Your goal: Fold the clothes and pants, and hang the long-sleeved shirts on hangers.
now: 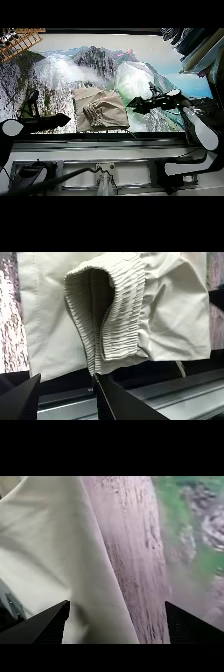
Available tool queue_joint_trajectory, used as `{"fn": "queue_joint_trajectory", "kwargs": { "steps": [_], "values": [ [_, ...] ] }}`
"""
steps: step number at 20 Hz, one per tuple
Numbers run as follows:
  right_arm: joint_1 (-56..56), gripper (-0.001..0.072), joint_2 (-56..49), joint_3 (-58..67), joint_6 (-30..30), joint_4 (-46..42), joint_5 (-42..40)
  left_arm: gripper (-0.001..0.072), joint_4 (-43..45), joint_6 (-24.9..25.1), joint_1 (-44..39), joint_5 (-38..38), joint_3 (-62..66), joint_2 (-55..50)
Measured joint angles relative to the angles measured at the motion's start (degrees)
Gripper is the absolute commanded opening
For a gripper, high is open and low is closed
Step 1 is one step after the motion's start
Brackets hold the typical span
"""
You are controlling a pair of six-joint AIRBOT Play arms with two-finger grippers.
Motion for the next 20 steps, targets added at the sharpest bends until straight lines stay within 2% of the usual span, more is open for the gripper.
{"fn": "queue_joint_trajectory", "kwargs": {
  "steps": [3,4,5,7,8,9,13,20],
  "values": [
    [4.6,0.0701,-3.7,0.1,-1.7,5.0,-0.7,0.0368,-1.0,0.0,0.0,0.0,0.0,0.0],
    [6.6,0.067,-4.7,0.5,-2.2,6.4,-0.9,0.0368,-1.3,0.0,0.0,0.0,0.0,0.0],
    [8.4,0.0561,-5.4,1.1,-2.6,7.2,-1.4,0.0367,-1.6,0.0,0.0,0.0,0.0,0.0],
    [12.0,0.0215,-6.6,2.8,-3.0,7.1,-4.4,0.0367,-1.9,0.0,0.0,0.0,0.0,0.0],
    [13.2,0.009,-6.9,3.8,-2.9,7.2,-5.2,0.0368,-2.0,0.0,0.0,0.0,0.0,0.0],
    [14.1,0.0041,-6.9,4.8,-2.5,7.6,-5.2,0.0368,-2.1,0.1,0.0,0.0,0.0,0.0],
    [13.9,0.0031,-5.8,8.5,1.4,4.4,-3.1,0.0367,-2.3,0.1,0.0,0.0,0.0,0.0],
    [0.8,0.003,3.6,12.3,13.5,-12.7,1.2,0.0366,-2.3,0.9,-0.2,0.0,0.0,0.0]
  ]
}}
